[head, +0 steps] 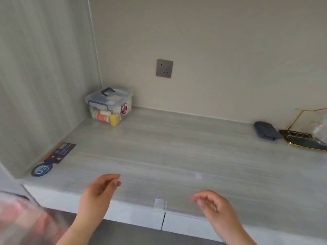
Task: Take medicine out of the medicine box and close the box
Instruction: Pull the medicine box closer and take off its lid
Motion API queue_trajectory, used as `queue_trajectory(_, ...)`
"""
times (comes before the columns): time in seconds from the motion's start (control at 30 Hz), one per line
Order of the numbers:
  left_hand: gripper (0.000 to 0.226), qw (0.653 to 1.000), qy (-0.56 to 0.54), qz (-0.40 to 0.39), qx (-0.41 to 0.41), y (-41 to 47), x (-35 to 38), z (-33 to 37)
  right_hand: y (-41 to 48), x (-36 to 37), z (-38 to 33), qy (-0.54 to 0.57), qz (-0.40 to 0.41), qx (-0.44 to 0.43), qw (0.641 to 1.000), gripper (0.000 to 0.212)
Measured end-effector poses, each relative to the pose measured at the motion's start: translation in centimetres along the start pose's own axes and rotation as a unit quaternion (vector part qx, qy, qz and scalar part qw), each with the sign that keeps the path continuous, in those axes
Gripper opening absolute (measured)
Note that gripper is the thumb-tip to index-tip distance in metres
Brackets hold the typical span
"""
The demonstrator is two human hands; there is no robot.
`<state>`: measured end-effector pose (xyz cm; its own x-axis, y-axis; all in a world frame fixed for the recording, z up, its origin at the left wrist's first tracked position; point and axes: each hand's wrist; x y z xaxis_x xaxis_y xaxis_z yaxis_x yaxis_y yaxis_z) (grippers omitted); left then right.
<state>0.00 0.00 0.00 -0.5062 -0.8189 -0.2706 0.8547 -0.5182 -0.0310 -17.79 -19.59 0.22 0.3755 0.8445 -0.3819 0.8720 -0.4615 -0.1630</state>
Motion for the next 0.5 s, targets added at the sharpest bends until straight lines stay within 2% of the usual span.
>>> queue_trajectory(0.1, 0.02, 0.999, -0.024, 0.03, 0.003, 6.6, -0.7, -0.6, 7.0, 0.4, -2.0, -0.041, 0.01, -0.023, 0.999, 0.04)
queue_trajectory(0.3, 0.055, 0.996, -0.052, 0.063, -0.021, 19.7, -4.4, -1.8, 22.3, 4.4, -6.5, -0.143, -0.014, -0.069, 0.987, 0.028)
queue_trajectory(0.5, 0.057, 0.982, -0.163, 0.081, -0.058, 29.8, -5.7, -1.2, 32.7, 6.8, -8.6, -0.148, -0.047, -0.057, 0.986, 0.036)
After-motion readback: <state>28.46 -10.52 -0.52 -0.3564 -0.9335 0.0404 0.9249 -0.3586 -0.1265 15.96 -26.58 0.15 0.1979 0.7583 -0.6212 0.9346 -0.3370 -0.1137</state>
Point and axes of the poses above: each hand's wrist, its own y-axis towards the middle knuckle, its own x-axis out of the palm, z = x × y, and after that the axes turned 13 degrees about -z, right-handed
